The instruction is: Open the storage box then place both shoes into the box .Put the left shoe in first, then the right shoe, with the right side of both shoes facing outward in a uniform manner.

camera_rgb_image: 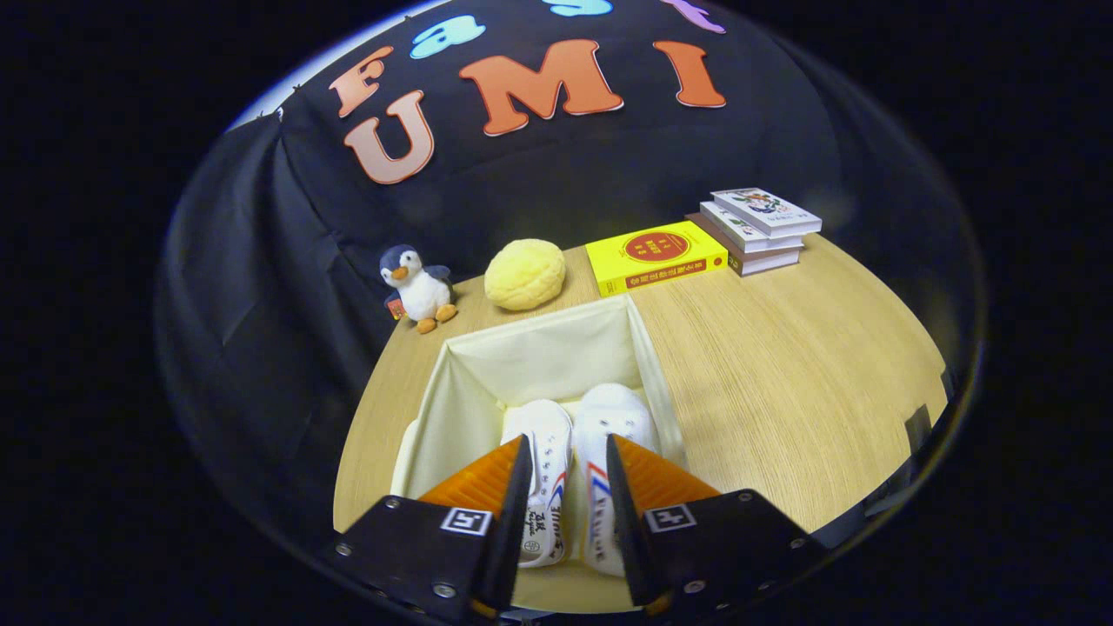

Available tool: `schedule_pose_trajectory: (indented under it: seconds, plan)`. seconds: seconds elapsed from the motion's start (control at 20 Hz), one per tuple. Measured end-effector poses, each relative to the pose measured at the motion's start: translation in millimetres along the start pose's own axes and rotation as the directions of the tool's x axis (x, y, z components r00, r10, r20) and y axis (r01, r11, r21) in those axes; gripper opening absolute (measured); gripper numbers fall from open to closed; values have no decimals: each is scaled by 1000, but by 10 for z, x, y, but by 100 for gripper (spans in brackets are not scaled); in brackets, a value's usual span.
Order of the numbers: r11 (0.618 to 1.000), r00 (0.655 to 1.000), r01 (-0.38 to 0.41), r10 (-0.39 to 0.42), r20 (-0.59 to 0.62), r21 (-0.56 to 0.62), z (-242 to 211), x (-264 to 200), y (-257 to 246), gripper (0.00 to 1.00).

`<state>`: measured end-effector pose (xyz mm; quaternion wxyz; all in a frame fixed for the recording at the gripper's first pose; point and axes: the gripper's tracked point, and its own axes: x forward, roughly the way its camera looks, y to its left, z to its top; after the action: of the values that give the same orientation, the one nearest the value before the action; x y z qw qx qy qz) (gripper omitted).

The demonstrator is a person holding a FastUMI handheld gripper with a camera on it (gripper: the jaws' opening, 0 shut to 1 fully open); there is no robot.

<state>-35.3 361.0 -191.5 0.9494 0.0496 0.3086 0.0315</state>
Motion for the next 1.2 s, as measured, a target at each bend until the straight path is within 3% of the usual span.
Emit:
schedule_pose_trajectory:
  seconds: [0.1, 0.2, 0.4, 0.7, 0.9, 1.2]
  plan:
    - [1000, 999, 0, 1, 37, -20, 182, -100, -2, 73]
    - [1000, 996, 3, -1, 90, -23, 398, -247, -28, 86]
    - [998, 976, 33, -19, 218, -60, 951, -621, -178, 99]
    - [995, 927, 71, -38, 372, -74, 1564, -1208, -394, 98]
    - [994, 908, 89, -58, 416, -55, 1662, -1411, -520, 98]
    - [994, 906, 99, -73, 416, -40, 1615, -1454, -666, 98]
